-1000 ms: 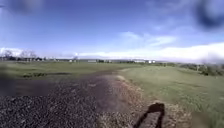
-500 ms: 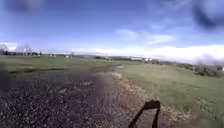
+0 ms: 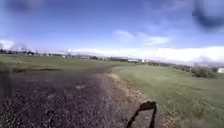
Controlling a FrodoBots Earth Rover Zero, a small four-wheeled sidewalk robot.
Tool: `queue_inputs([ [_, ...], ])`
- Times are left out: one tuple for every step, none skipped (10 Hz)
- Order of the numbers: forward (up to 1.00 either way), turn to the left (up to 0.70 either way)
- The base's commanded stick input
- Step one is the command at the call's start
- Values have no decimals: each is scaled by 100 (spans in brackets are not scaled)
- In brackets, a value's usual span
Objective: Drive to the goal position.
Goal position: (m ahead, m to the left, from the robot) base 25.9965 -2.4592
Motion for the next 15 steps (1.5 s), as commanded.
queue_inputs([
  [70,35],
  [70,35],
  [70,35],
  [70,35],
  [70,35],
  [70,35],
  [70,0],
  [70,0],
  [70,0],
  [70,0],
  [70,0],
  [70,0],
  [70,0],
  [70,0],
  [70,0],
])
